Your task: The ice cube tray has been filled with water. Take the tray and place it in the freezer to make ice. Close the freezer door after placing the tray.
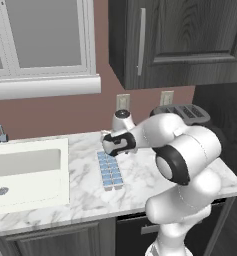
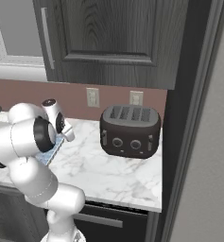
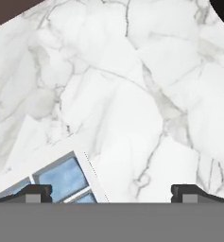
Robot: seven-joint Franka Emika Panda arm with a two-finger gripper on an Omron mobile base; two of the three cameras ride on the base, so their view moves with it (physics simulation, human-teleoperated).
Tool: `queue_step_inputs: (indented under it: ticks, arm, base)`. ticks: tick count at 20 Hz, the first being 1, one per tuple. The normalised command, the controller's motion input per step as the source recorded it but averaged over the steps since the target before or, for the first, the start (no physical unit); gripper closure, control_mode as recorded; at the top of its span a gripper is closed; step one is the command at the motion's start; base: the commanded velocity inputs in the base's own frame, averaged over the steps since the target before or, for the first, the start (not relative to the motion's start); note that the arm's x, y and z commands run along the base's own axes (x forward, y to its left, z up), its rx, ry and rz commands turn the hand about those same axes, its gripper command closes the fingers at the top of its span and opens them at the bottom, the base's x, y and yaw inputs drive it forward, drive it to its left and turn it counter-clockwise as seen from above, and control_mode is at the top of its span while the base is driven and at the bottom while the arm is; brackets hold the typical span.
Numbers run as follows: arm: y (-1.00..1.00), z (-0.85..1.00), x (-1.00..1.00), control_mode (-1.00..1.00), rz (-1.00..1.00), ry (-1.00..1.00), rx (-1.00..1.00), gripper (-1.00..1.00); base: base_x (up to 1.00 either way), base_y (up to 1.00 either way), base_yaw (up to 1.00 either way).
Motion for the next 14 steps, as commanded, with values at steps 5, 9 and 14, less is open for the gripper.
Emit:
queue_step_inputs:
  ticks: [5,9,14]
  arm:
    - [0.06,-0.14,0.28,-1.0,-0.01,0.0,0.0,-1.0]
    - [0.06,-0.03,0.31,-1.0,-0.01,0.0,0.01,-1.0]
    - [0.08,-0.09,0.35,-1.0,0.0,0.0,0.02,-1.0]
  base:
    - [0.0,0.0,0.0]
    - [0.0,0.0,0.0]
    - [0.0,0.0,0.0]
